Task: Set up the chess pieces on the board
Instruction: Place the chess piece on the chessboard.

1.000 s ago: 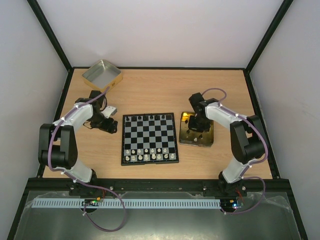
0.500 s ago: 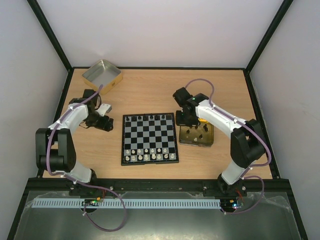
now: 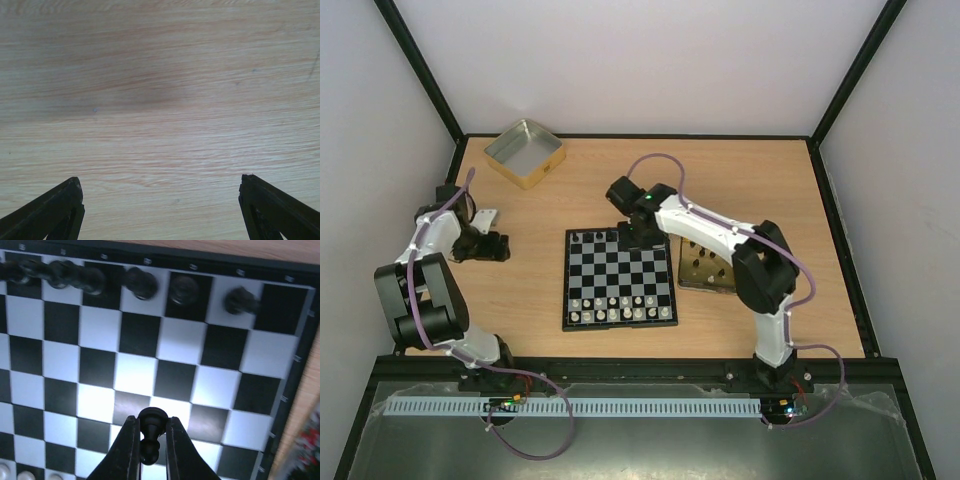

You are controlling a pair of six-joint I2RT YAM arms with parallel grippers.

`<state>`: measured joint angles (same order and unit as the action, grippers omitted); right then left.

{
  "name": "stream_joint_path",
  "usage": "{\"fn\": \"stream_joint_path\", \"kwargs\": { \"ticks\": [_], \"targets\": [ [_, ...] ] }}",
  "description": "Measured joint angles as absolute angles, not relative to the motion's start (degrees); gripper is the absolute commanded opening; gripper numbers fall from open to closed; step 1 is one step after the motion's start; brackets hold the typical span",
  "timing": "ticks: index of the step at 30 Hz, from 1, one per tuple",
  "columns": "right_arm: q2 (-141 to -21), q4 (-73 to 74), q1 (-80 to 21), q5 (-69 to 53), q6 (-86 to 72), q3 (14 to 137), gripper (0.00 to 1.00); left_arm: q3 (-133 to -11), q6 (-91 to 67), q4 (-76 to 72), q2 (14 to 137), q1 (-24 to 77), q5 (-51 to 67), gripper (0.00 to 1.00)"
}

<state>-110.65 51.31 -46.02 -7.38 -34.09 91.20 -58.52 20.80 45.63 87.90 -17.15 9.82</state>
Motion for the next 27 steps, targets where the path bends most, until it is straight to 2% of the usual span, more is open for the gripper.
{"fn": "stream_joint_path", "kwargs": {
  "ticks": [11, 27],
  "targets": [
    [-125.67, 53.17, -50.43, -8.71, -33.63, 109.36, 0.06, -55.24, 23.97, 45.65, 86.02, -19.94, 10.02, 0.85],
    [-135.15, 55.22, -53.34, -11.62, -33.71, 121.08, 0.07, -54.24, 25.61, 45.54, 85.58, -20.95, 10.5, 0.85]
  ]
}}
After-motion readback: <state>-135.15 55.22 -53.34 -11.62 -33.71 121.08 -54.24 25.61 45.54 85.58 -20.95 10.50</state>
